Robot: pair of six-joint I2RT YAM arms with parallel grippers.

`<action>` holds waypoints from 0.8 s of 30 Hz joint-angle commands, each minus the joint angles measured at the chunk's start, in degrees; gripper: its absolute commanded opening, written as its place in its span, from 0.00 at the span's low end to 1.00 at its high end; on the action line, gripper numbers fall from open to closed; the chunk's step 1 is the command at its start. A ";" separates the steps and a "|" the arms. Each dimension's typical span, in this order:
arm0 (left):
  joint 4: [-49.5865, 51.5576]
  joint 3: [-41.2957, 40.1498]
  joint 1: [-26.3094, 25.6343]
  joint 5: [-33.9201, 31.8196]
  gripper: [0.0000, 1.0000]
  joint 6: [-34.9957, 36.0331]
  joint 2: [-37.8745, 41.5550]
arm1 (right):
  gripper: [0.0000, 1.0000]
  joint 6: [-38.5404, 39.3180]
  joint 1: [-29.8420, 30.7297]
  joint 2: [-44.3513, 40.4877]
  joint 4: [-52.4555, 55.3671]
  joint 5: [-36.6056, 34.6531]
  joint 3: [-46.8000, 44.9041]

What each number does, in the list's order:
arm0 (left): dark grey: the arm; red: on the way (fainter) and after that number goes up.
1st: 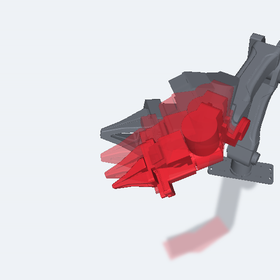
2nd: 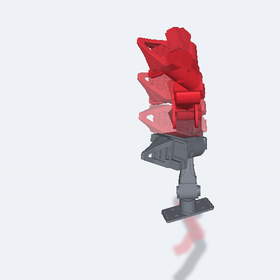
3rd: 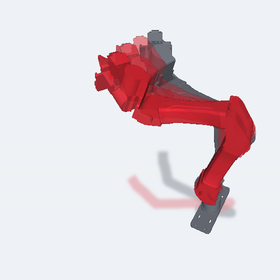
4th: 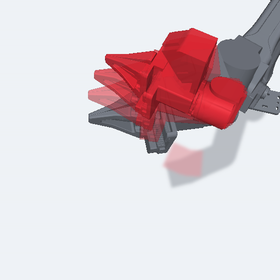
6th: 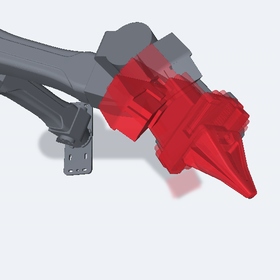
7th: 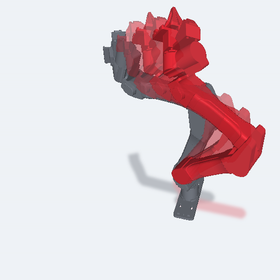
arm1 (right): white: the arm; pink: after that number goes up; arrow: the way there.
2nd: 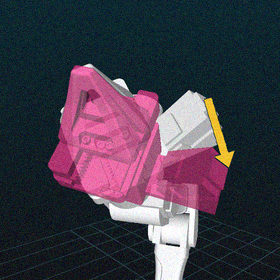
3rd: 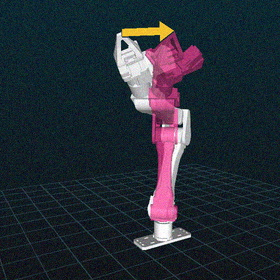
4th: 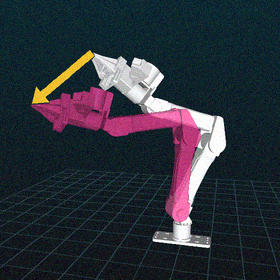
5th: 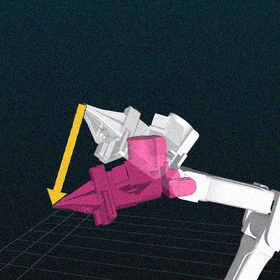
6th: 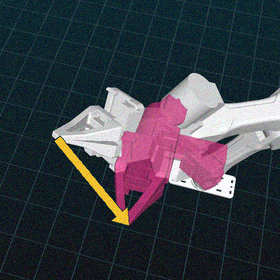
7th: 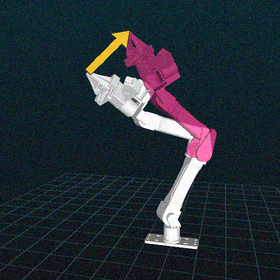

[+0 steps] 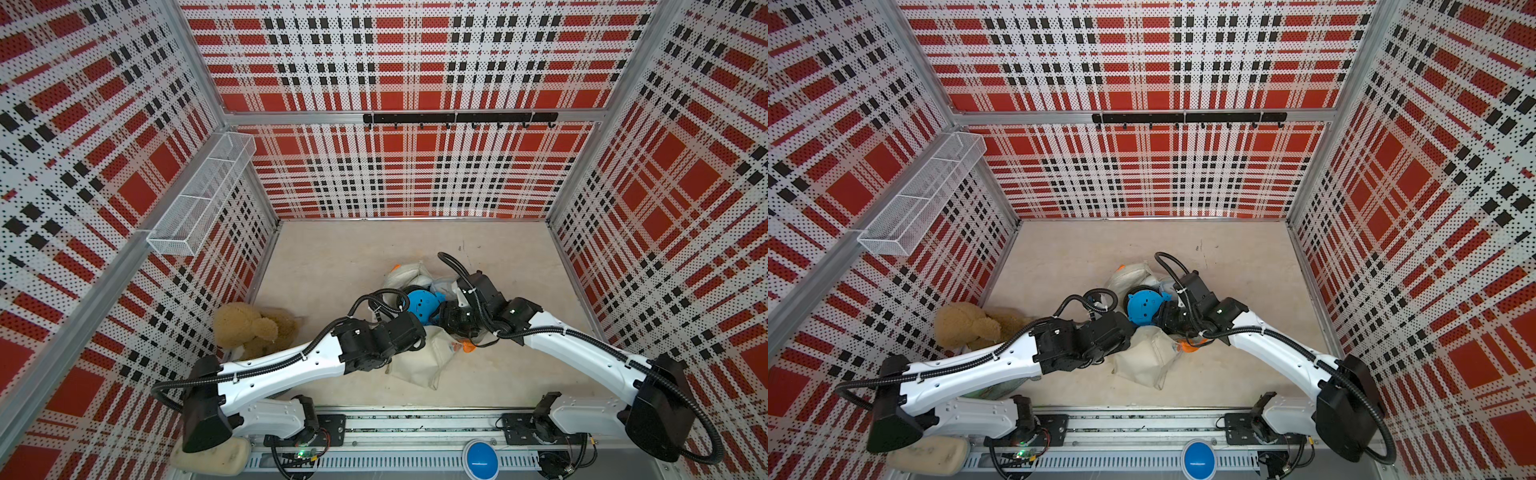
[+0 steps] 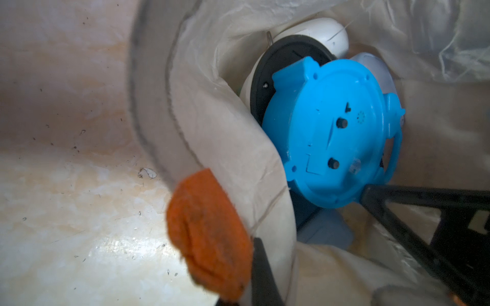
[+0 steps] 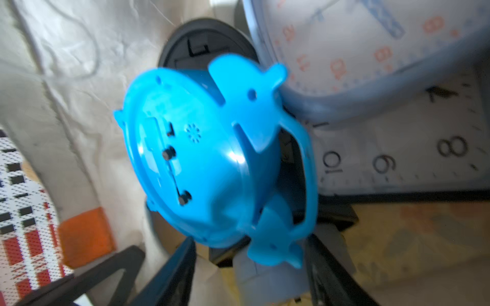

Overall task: Take the alarm clock out of the canvas bag
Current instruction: Pick up the alarm from the canvas bag.

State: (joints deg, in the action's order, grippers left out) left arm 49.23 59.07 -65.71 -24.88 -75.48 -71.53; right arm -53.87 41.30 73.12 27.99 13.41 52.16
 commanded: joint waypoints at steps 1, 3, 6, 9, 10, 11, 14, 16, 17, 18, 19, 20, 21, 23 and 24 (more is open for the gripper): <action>1.57 -1.71 -0.55 0.98 0.00 -2.05 0.02 | 0.62 -0.50 -0.73 0.27 -8.37 -0.32 -0.60; 1.57 -2.39 -0.40 1.11 0.00 -2.75 0.64 | 0.59 -0.11 -1.44 0.51 -9.84 -0.58 -0.92; 1.31 -3.32 0.36 1.66 0.00 -2.89 1.46 | 0.54 0.48 -2.61 0.61 -12.32 -0.06 -1.84; 1.10 -3.65 0.94 2.09 0.00 -2.45 1.82 | 0.48 1.66 -3.79 0.33 -13.31 0.39 -2.05; 1.19 -3.55 1.11 2.21 0.00 -2.24 1.75 | 0.48 2.18 -4.10 0.31 -12.86 0.32 -1.91; 1.12 -3.60 1.28 2.36 0.00 -2.11 1.70 | 0.48 2.91 -4.45 0.29 -11.91 0.09 -1.56; 1.11 -3.53 1.46 2.52 0.00 -1.70 1.58 | 0.49 5.08 -5.07 -0.05 -9.67 -0.43 -0.86; 1.12 -3.63 1.46 2.42 0.00 -1.83 1.65 | 0.57 6.41 -5.42 -0.28 -7.54 -1.56 -0.30; 1.13 -3.68 1.46 2.36 0.00 -1.87 1.70 | 0.65 6.87 -5.60 -0.43 -6.57 -2.16 0.11; 1.13 -3.74 1.51 2.28 0.00 -1.89 1.79 | 0.73 7.23 -5.88 -0.68 -5.59 -2.95 0.23; 1.10 -3.85 1.52 2.29 0.00 -1.86 1.78 | 0.78 7.58 -6.18 -0.86 -5.17 -3.28 0.34; 1.13 -3.89 1.58 2.29 0.00 -1.66 1.72 | 0.79 7.87 -6.55 -0.93 -5.10 -3.39 0.36; 1.11 -3.94 1.89 2.53 0.00 -1.22 1.57 | 0.80 8.20 -6.98 -0.94 -5.18 -3.43 0.30; 1.19 -3.87 2.40 2.89 0.00 -0.81 1.35 | 0.80 8.51 -7.67 -0.49 -5.48 -3.41 0.16; 1.21 -3.87 2.68 3.05 0.00 -0.54 1.27 | 0.80 8.60 -8.11 -0.13 -5.87 -3.13 0.16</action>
State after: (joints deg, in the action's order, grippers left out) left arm 48.01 56.47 -63.66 -23.59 -76.60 -70.17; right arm -46.63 34.37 73.23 22.83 11.92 50.89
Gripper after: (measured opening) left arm 0.058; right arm 0.799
